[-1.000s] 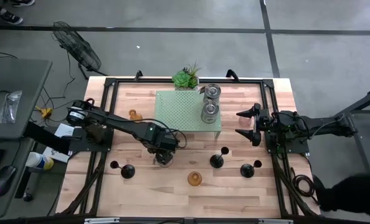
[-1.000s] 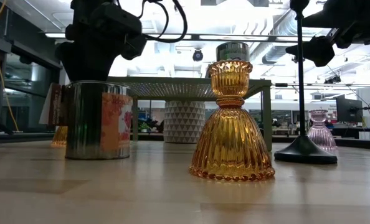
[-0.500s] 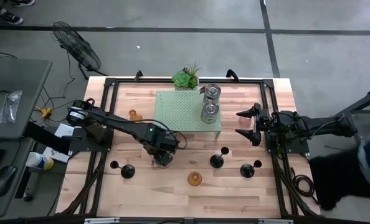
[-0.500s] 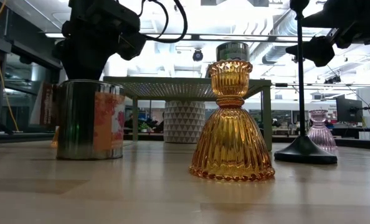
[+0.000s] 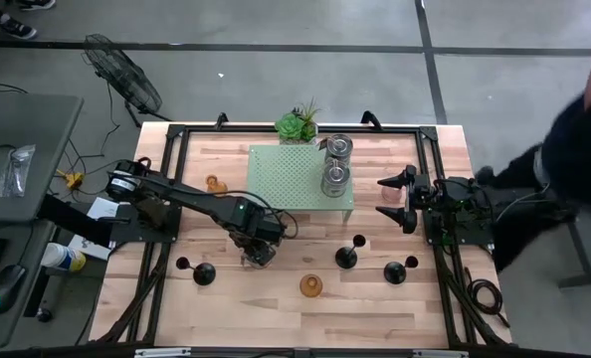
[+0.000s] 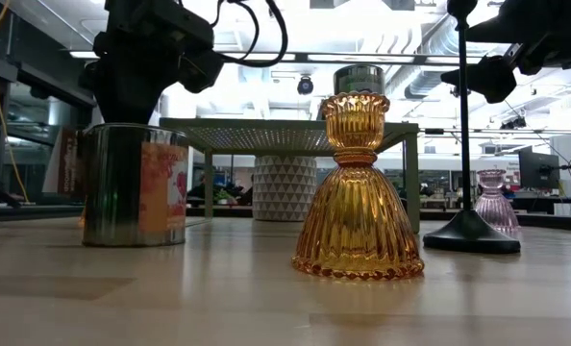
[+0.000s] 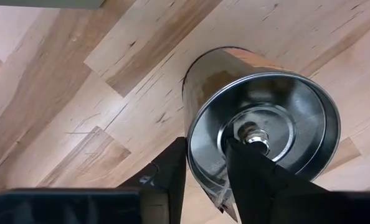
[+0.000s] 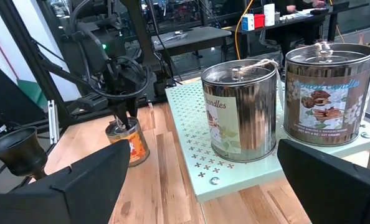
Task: Pick & Place candle stick holders
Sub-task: Put the silver scented candle on the shelf
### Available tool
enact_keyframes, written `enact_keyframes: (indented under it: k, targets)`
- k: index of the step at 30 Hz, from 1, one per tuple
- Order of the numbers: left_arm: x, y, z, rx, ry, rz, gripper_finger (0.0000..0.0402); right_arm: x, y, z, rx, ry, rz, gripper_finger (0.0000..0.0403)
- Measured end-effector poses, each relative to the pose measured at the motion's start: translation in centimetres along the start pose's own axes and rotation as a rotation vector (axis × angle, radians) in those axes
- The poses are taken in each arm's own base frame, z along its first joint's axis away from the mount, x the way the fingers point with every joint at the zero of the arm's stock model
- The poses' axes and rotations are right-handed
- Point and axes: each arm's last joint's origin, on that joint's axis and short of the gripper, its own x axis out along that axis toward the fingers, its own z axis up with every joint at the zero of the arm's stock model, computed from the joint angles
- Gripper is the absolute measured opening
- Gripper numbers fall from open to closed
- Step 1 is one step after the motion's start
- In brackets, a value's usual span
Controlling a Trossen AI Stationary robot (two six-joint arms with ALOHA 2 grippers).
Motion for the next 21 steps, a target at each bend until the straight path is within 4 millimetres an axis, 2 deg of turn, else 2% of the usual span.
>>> enact_keyframes:
  k: [21]
  targets:
    - [0.00,0.07,0.01,-0.002,-0.008,0.009,0.0055,0.00,0.00,0.00,0.000,0.000,0.000,0.0400]
